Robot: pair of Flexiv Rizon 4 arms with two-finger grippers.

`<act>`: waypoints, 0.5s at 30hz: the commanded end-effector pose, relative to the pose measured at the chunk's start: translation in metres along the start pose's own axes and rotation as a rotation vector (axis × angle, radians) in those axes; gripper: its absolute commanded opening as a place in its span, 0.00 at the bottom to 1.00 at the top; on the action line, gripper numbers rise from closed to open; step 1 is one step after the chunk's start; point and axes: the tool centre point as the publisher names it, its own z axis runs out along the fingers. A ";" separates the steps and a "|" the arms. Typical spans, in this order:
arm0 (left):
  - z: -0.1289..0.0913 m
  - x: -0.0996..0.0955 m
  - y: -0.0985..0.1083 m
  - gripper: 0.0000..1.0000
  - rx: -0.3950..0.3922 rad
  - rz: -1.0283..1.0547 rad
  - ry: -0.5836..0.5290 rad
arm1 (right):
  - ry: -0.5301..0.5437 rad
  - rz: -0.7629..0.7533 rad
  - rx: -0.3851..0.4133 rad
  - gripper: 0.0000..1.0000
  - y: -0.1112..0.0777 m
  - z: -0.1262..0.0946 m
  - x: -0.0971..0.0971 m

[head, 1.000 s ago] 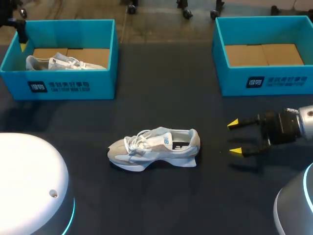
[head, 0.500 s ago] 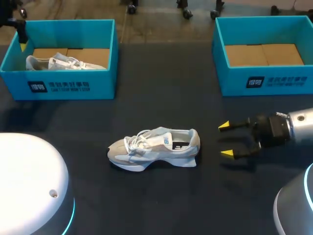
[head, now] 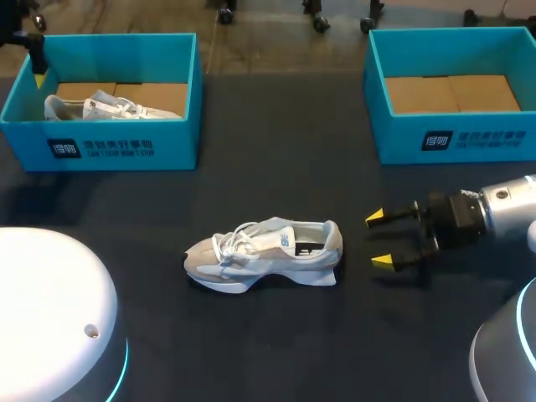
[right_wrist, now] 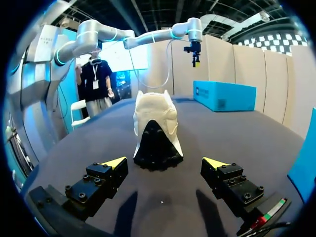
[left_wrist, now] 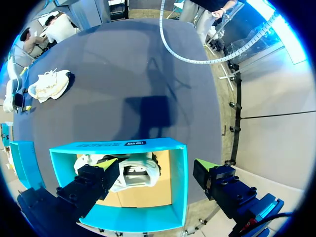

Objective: Take the shoe out of the shoebox, open the shoe tongue, remove and reinsert the insole, then place the shoe into the shoebox

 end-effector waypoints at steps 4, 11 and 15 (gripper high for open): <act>0.000 0.000 0.000 1.00 -0.001 0.000 0.002 | -0.002 -0.020 -0.019 1.00 0.006 0.035 -0.005; 0.000 0.000 0.000 1.00 -0.001 0.000 0.002 | -0.003 -0.053 -0.025 1.00 0.008 0.049 0.002; 0.000 0.000 0.000 1.00 -0.001 0.000 0.002 | -0.010 -0.056 -0.029 1.00 0.008 0.051 0.006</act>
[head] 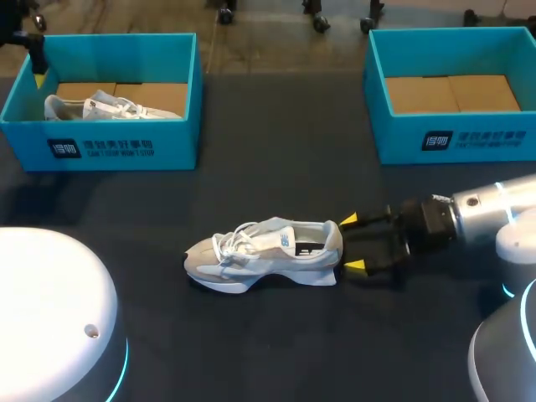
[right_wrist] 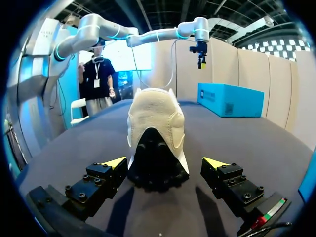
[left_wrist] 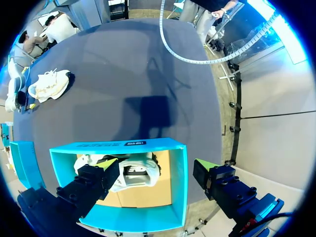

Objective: Take the shoe out of the shoebox, open the shoe tongue, remove and reinsert the insole, then place the shoe into the shoebox

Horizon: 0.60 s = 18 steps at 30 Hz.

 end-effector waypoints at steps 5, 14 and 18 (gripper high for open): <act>0.000 0.000 0.000 1.00 -0.001 0.000 0.002 | -0.002 -0.019 -0.002 1.00 0.005 0.010 0.005; 0.000 0.000 0.000 1.00 -0.001 0.000 0.002 | 0.010 -0.042 -0.012 1.00 0.007 0.020 0.004; 0.000 0.000 0.000 1.00 -0.001 0.000 0.002 | 0.017 -0.046 -0.011 1.00 0.008 0.022 0.003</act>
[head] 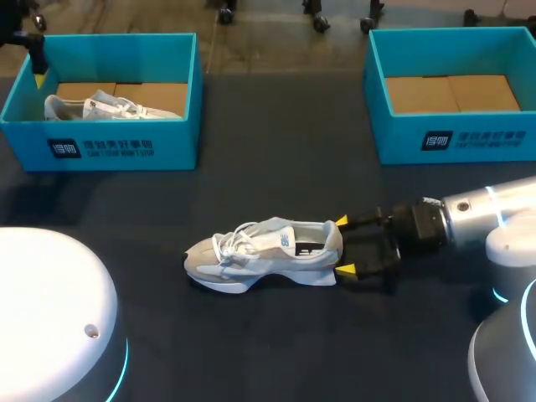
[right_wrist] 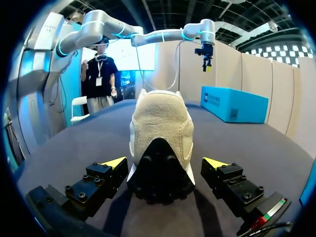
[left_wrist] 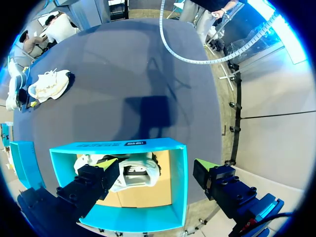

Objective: Take the shoe out of the shoebox, open the shoe tongue, remove and reinsert the insole, then place the shoe into the shoebox

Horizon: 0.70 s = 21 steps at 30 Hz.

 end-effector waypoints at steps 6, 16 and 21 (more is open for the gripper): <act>0.000 0.000 0.000 1.00 -0.001 0.000 0.002 | 0.012 -0.009 0.001 1.00 0.001 0.010 -0.001; 0.000 0.000 0.000 1.00 -0.001 0.000 0.002 | 0.001 -0.018 -0.001 1.00 0.006 0.017 0.003; 0.000 0.000 0.000 1.00 -0.001 0.000 0.002 | 0.006 -0.015 0.005 1.00 0.007 0.021 0.001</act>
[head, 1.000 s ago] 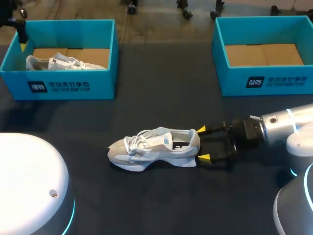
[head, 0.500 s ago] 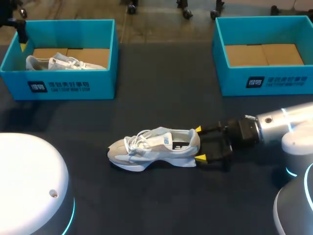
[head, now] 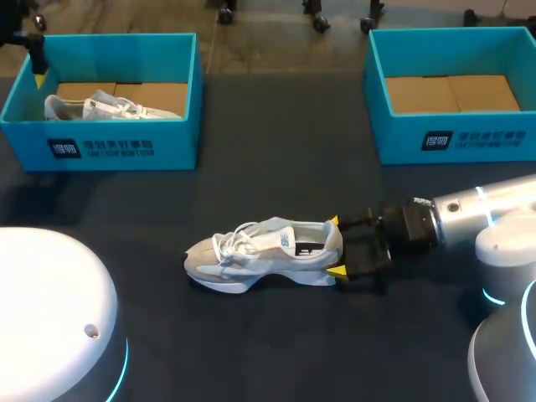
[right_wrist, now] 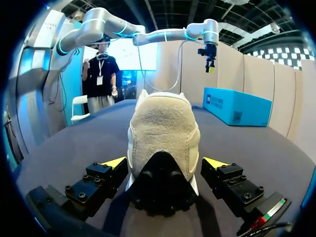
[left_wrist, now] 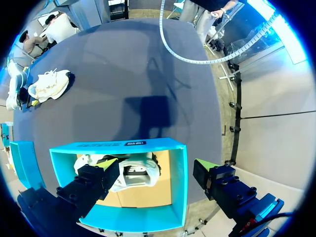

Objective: Take the shoe out of the shoebox, open the shoe tongue, remove and reinsert the insole, then place the shoe into the shoebox

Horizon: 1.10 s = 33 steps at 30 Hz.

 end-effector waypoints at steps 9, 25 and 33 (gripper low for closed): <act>0.000 0.000 0.000 1.00 -0.001 0.000 0.002 | 0.010 0.015 0.021 1.00 -0.001 0.012 -0.004; 0.000 0.000 0.000 1.00 -0.001 0.000 0.002 | 0.005 0.022 0.038 1.00 -0.002 0.023 -0.002; 0.000 0.000 0.000 1.00 -0.001 0.000 0.002 | 0.007 0.023 0.031 1.00 -0.006 0.027 -0.001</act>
